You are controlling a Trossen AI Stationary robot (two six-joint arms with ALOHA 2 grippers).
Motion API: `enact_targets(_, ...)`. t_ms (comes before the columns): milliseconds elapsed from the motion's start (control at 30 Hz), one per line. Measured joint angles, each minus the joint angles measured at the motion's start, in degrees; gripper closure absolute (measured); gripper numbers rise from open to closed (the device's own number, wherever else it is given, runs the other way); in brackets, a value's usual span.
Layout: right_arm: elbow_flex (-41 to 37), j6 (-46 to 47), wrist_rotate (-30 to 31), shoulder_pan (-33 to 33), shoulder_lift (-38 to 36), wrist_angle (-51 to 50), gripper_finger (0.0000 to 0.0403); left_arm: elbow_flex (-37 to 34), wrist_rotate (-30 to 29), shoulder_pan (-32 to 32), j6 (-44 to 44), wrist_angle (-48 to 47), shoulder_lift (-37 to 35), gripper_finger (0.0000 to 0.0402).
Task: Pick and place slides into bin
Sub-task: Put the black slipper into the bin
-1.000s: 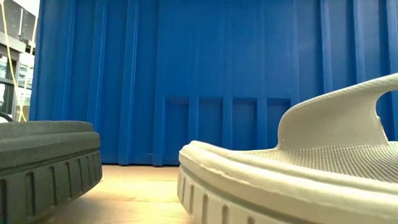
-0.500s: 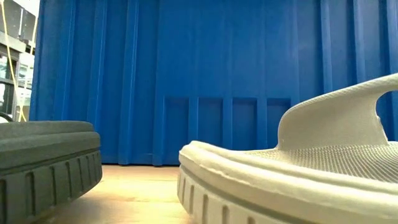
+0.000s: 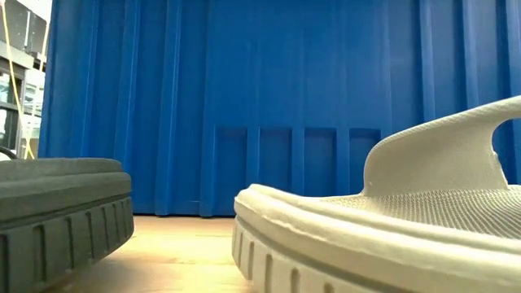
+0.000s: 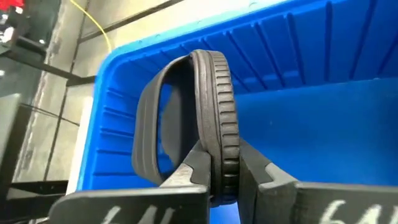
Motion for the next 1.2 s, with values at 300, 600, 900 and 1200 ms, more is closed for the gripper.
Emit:
enact_targets(300,0.00,0.10,-6.14,-1.86,7.16,4.76,0.0396,0.00,0.39,0.00,-0.01,0.00,0.00,0.0240)
enact_targets(600,-0.04,-0.87,-6.57,-2.55,10.63,1.60,0.0396,0.00,1.35,0.00,-0.49,0.02,0.00,0.0240)
enact_targets(900,-0.04,-1.87,-4.52,-3.87,10.68,1.55,0.0396,0.00,1.36,0.00,-0.48,0.02,0.00,0.0240)
enact_targets(1200,-0.78,-1.97,-6.83,-5.78,10.65,-1.70,0.0397,0.00,1.35,0.00,-0.47,0.02,0.02,0.0240)
